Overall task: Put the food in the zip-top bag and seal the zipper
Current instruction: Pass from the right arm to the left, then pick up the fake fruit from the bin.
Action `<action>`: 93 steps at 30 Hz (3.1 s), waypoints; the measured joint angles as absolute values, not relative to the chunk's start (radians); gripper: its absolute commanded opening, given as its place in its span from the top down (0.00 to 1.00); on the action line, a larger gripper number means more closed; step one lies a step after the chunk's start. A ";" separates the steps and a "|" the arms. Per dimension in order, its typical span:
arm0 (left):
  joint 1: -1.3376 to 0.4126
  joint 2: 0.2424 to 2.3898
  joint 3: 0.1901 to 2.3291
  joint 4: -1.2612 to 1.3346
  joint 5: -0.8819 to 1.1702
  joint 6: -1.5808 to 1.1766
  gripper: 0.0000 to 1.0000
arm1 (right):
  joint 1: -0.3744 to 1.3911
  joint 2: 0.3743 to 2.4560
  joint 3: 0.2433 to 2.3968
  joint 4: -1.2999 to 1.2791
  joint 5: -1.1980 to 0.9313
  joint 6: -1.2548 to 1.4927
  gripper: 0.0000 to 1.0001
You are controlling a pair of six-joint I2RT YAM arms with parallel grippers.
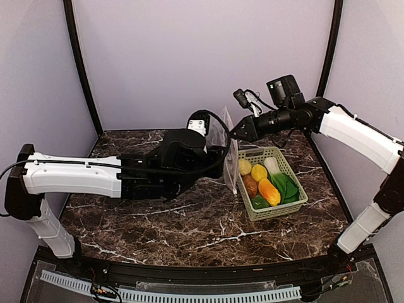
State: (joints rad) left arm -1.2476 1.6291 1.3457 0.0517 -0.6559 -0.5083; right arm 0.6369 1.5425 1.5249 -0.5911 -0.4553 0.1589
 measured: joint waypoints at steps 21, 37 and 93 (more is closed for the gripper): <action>-1.145 1.804 1.400 0.061 -0.706 -0.580 0.96 | 0.637 1.528 1.496 -0.568 -0.459 0.171 1.00; -1.137 1.698 1.270 0.144 -0.913 -0.530 0.99 | 0.611 1.460 1.434 -0.592 -0.289 0.135 1.00; -0.794 1.571 1.201 -0.202 -0.077 -0.089 0.99 | 0.424 1.613 1.208 -0.848 -0.254 -0.369 0.37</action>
State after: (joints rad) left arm -0.7944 1.5707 1.2007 -0.2020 -0.0772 -0.0887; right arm 0.4240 1.6131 1.2083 -0.8482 -0.2539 -0.3687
